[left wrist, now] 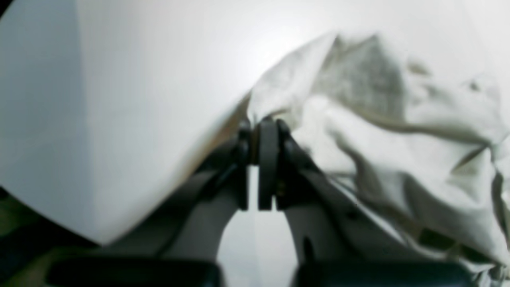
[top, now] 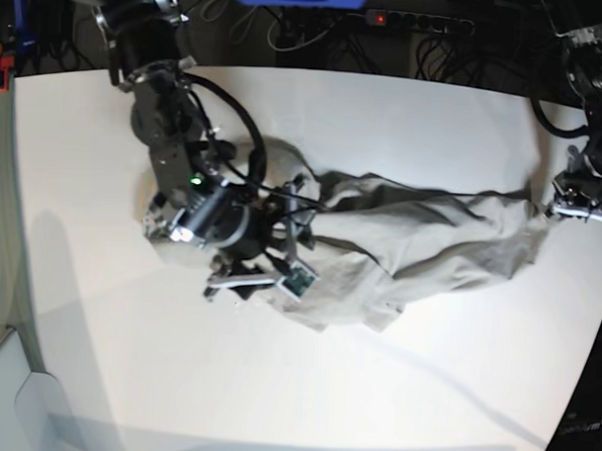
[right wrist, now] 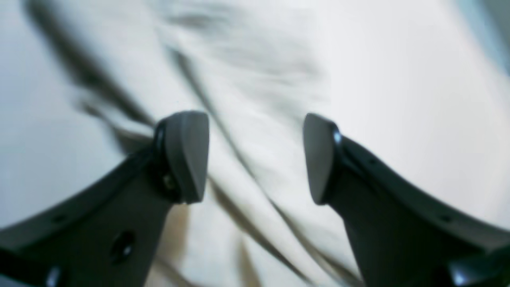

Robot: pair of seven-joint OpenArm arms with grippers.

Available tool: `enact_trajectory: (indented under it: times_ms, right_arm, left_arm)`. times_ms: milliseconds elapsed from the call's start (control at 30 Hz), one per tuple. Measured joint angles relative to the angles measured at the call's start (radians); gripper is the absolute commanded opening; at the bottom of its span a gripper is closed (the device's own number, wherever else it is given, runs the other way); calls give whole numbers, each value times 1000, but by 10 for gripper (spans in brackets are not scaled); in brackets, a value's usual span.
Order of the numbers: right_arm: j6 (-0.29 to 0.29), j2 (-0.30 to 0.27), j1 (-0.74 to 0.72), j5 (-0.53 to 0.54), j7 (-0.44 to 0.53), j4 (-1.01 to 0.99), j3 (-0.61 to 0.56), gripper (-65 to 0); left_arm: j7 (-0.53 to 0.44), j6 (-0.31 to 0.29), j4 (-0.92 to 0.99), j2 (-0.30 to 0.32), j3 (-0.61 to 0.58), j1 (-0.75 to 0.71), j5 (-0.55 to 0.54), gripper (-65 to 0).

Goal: Layout the t-shirt on the table in an organized manner, then fold the t-shirt properly
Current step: 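Move the right gripper onto the shirt's middle to grasp fabric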

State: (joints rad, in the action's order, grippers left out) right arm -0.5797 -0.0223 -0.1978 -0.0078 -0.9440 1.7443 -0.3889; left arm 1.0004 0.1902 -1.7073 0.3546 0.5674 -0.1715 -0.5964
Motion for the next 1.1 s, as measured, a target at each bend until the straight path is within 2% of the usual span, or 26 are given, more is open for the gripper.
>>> enact_trajectory:
  times_ms: [100,567,967,1033,1100]
  right_arm:
    - [0,20,-5,1,97,-53,0,-269]
    - [0,17,-46,-10,310,-337,-3,-270]
    - [0,47,-103,-13,412,-512,0,-277]
    - [0,48,-105,-11,440,-532,0,-314]
    - [0,50,-109,-10,467,-568,-3,-409]
  left_arm:
    - [-3,0,0,-12,2,3,0,-644]
    - [-2,0,0,-23,0,0,1,-644]
    - [-2,0,0,-23,0,0,0,-644]
    - [-2,0,0,-23,0,-1,0,-644]
    - [-2,0,0,-23,0,-3,0,-644]
